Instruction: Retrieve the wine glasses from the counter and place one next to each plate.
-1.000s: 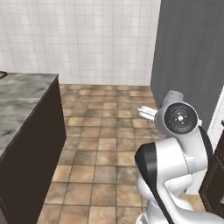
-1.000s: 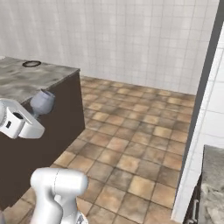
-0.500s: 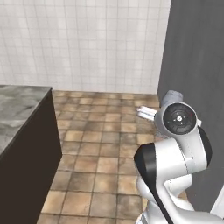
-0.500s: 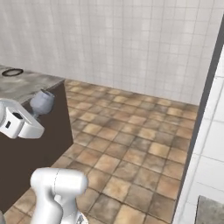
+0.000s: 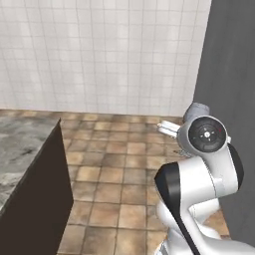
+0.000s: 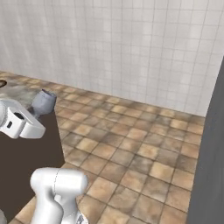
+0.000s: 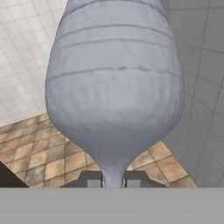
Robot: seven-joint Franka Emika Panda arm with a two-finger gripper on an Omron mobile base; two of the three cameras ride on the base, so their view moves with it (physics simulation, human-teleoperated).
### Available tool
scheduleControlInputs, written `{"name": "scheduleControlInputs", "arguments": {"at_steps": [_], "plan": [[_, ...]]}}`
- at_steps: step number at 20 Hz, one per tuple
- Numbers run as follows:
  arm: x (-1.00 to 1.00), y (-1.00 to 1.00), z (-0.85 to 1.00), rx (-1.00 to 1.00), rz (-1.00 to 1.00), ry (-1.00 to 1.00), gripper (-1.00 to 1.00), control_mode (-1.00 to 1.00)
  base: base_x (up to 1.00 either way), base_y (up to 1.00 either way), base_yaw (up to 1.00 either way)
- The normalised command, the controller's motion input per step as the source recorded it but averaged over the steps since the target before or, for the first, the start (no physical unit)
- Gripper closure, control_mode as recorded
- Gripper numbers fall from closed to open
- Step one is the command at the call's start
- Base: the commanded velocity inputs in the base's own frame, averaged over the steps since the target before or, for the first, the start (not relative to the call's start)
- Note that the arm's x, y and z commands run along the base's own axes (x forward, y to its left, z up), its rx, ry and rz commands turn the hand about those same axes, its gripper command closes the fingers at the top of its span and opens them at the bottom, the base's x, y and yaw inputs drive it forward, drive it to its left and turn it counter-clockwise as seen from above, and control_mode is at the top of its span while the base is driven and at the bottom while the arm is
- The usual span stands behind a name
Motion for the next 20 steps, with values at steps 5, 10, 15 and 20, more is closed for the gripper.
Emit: {"name": "scheduleControlInputs", "arguments": {"at_steps": [5, 10, 15, 20], "plan": [[0.0, 0.0, 0.0, 0.0, 0.0, 0.0, 1.0, 1.0, 1.0, 0.66, 0.01], [0.0, 0.0, 0.0, 0.0, 0.0, 0.0, 1.0, 1.0, 1.0, 0.09, 0.24], [0.0, 0.0, 0.0, 0.0, 0.0, 0.0, 1.0, 1.0, 1.0, -0.13, 0.62], [0.0, 0.0, 0.0, 0.0, 0.0, 0.0, 1.0, 1.0, 0.76, -0.06, 0.89]]}}
